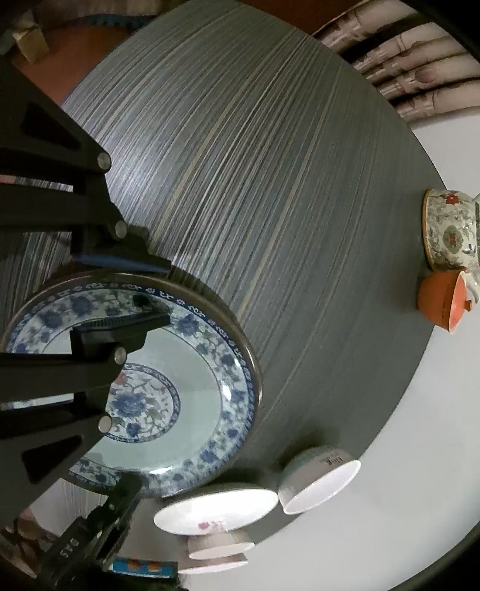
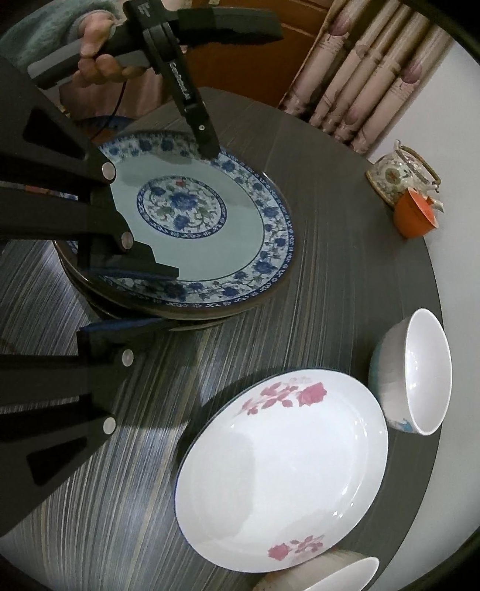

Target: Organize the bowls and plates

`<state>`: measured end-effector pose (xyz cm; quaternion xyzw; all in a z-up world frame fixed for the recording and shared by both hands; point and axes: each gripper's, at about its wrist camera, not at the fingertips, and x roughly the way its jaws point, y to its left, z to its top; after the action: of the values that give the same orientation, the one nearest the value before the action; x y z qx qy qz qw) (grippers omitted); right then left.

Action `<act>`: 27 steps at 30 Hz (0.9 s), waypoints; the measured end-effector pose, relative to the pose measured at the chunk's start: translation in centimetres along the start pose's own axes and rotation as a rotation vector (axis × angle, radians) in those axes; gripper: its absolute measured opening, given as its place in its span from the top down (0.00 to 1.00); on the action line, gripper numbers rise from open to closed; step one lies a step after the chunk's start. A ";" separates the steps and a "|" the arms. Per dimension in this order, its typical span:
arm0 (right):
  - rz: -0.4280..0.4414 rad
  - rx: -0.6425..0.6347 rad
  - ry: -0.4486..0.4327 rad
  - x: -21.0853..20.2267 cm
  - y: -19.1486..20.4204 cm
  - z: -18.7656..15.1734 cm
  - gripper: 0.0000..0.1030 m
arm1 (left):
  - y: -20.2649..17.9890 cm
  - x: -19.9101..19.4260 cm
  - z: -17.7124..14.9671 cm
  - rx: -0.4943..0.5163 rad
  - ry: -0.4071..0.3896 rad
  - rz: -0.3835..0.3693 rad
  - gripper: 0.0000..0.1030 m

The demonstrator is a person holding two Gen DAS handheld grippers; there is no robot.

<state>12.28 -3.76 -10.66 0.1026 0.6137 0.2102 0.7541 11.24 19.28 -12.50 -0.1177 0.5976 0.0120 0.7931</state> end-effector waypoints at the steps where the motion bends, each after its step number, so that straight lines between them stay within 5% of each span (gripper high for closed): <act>1: -0.004 -0.005 -0.001 0.1 0.2 0.0 0.80 | -0.2 0.1 0.1 -0.001 -0.003 0.002 0.78; 15: 0.013 -0.002 -0.006 -0.3 0.2 -0.4 0.64 | -2.8 -0.9 0.2 0.029 -0.053 0.048 0.78; 27: 0.026 0.008 -0.069 -3.2 -0.8 -0.9 0.63 | -8.0 -4.0 -0.3 0.106 -0.136 0.040 0.75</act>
<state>11.08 -5.94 -8.37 0.1210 0.5868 0.2140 0.7715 11.07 11.88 -7.37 -0.0628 0.5445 0.0041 0.8364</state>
